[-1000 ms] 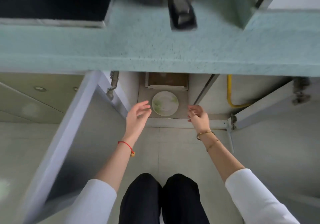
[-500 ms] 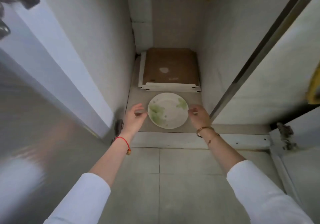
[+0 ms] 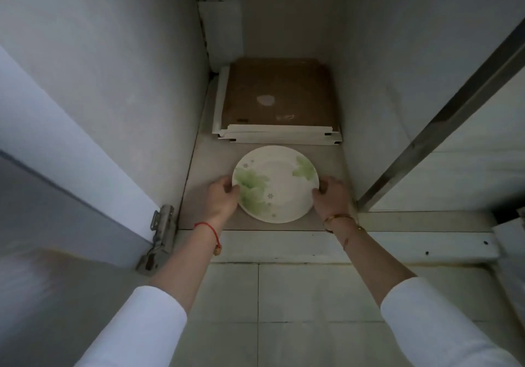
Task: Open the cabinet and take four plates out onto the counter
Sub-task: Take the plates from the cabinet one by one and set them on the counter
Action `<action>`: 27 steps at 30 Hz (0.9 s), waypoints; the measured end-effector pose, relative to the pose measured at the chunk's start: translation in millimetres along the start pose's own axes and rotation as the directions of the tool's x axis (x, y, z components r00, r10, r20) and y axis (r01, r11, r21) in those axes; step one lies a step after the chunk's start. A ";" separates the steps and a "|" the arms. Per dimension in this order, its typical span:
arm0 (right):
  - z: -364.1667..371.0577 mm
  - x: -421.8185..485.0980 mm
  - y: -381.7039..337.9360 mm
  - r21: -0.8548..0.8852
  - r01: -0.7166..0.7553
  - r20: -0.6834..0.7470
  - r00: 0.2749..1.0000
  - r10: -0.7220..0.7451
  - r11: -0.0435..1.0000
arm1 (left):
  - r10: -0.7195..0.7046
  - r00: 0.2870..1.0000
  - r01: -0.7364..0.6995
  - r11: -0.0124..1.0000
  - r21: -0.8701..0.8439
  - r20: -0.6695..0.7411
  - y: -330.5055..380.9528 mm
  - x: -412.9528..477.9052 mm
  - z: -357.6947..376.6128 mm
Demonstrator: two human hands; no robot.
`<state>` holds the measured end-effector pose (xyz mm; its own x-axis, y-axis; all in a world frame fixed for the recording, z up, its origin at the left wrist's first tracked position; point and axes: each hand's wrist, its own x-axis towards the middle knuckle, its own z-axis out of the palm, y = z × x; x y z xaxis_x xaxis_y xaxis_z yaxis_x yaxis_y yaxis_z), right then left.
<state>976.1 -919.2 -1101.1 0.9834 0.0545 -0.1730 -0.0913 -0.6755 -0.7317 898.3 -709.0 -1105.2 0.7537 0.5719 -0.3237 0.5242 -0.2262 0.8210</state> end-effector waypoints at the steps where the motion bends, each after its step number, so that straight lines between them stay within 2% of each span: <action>1: 1.3 0.2 1.1 0.000 0.007 -0.007 1.000 -0.007 1.000 | 0.009 1.000 -0.009 1.000 -0.012 -0.001 -0.9 -0.3 3.0; 5: 3.8 -1.0 2.6 -0.020 0.019 -0.038 0.999 -0.019 1.000 | 0.073 0.995 -0.072 0.997 0.007 -0.065 0.4 -6.7 5.3; 8: 4.6 -3.2 1.9 -0.069 0.019 -0.042 0.999 -0.022 0.997 | 0.138 0.985 -0.126 0.986 0.105 -0.107 3.3 -10.7 3.0; 15: 5.0 -11.3 -4.2 -0.008 0.043 -0.037 0.998 -0.044 0.999 | 0.136 0.985 -0.115 0.975 0.191 -0.101 1.4 -14.3 -0.2; 20: 1.4 -16.3 -11.9 0.119 0.027 -0.095 0.995 -0.016 0.993 | 0.098 0.986 -0.085 0.991 0.100 -0.132 1.3 -21.6 -2.7; 23: -2.3 -21.4 -17.7 0.257 0.023 -0.129 0.992 0.011 0.966 | 0.099 0.982 -0.092 0.994 0.051 -0.162 4.8 -29.5 -6.9; 27: -12.1 -30.9 -28.3 0.312 -0.005 -0.120 0.992 0.045 0.950 | 0.080 0.979 -0.092 0.994 -0.059 -0.187 18.4 -40.7 -19.0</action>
<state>950.1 -910.8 -1067.1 0.9900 -0.0644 -0.1256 -0.1411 -0.4125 -0.9000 869.8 -721.5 -1068.0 0.7058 0.6893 -0.1635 0.4280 -0.2309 0.8738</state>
